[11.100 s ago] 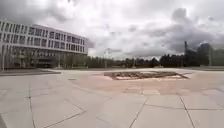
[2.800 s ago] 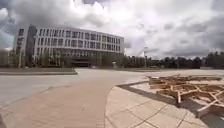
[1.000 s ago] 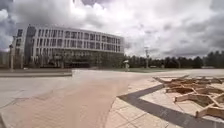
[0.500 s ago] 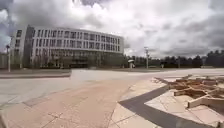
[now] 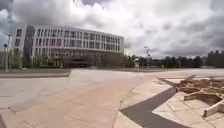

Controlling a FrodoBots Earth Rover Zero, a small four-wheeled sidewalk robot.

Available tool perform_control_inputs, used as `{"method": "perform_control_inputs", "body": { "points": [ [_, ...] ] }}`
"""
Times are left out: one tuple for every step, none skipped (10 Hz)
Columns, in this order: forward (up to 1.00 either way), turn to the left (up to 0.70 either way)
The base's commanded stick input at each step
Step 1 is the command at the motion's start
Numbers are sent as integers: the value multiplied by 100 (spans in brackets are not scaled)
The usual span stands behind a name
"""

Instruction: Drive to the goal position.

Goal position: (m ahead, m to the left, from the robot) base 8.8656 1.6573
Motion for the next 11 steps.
{"method": "perform_control_inputs", "body": {
  "points": [
    [70,0],
    [70,0],
    [70,0],
    [70,0],
    [70,0],
    [70,0],
    [70,0],
    [70,0],
    [70,0],
    [70,0],
    [70,0]
  ]
}}
